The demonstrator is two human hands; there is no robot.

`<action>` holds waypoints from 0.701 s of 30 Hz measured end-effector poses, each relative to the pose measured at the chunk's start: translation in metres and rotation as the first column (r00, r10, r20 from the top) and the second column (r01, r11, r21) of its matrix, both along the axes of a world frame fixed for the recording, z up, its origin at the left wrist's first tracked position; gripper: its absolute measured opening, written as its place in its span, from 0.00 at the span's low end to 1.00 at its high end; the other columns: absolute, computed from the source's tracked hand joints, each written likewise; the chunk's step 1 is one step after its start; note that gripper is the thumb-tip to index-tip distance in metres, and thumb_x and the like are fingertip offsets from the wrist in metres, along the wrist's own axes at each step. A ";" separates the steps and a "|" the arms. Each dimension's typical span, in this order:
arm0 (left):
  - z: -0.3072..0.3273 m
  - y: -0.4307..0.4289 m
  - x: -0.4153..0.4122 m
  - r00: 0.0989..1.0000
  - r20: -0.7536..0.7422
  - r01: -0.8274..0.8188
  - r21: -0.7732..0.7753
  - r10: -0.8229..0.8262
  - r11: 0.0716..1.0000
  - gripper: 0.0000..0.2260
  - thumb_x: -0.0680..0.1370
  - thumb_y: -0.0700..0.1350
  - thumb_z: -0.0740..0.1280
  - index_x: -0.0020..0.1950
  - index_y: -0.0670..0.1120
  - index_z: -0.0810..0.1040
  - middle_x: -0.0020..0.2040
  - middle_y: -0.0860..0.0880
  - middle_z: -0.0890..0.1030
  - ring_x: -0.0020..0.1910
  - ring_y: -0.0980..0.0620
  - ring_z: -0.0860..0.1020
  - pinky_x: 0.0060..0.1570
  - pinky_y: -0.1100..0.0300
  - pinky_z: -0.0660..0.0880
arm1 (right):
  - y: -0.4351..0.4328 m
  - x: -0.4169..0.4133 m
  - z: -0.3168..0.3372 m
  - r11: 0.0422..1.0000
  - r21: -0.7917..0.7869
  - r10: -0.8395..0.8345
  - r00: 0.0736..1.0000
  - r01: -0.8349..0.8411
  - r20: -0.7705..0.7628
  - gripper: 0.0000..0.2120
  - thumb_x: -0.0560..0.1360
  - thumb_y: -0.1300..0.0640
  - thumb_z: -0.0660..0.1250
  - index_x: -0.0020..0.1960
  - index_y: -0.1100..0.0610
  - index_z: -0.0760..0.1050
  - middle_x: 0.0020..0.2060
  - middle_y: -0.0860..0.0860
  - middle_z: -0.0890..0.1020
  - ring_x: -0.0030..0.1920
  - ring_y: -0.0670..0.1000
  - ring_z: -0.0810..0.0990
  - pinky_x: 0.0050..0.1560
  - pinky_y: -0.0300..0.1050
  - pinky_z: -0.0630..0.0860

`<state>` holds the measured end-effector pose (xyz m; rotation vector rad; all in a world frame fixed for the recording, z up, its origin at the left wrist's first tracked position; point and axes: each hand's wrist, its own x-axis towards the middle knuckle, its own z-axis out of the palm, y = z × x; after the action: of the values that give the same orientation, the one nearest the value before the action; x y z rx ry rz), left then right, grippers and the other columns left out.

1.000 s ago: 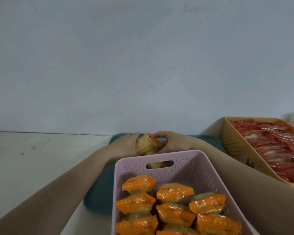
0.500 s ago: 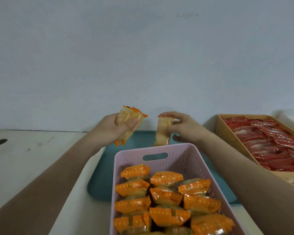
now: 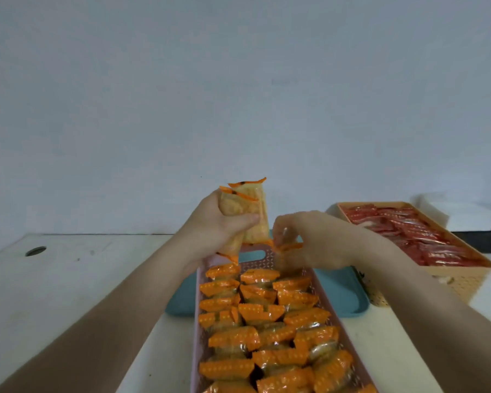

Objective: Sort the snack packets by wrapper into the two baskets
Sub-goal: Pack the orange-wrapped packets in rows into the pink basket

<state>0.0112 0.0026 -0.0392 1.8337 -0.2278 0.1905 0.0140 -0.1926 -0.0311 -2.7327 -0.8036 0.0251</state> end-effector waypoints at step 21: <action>-0.033 -0.008 0.001 0.988 0.128 -0.141 0.485 0.090 0.863 0.23 0.65 0.60 0.77 0.50 0.55 0.69 0.41 0.55 0.78 0.40 0.58 0.77 0.34 0.65 0.69 | -0.006 0.009 -0.028 0.953 0.303 -0.021 0.998 0.001 0.064 0.13 0.73 0.50 0.68 0.55 0.52 0.75 0.47 0.49 0.81 0.47 0.50 0.79 0.51 0.51 0.79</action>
<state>0.0126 -0.0058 -0.0721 2.3553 -0.2532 0.3336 0.0233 -0.1984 -0.0592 -2.4581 -0.7416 -0.1785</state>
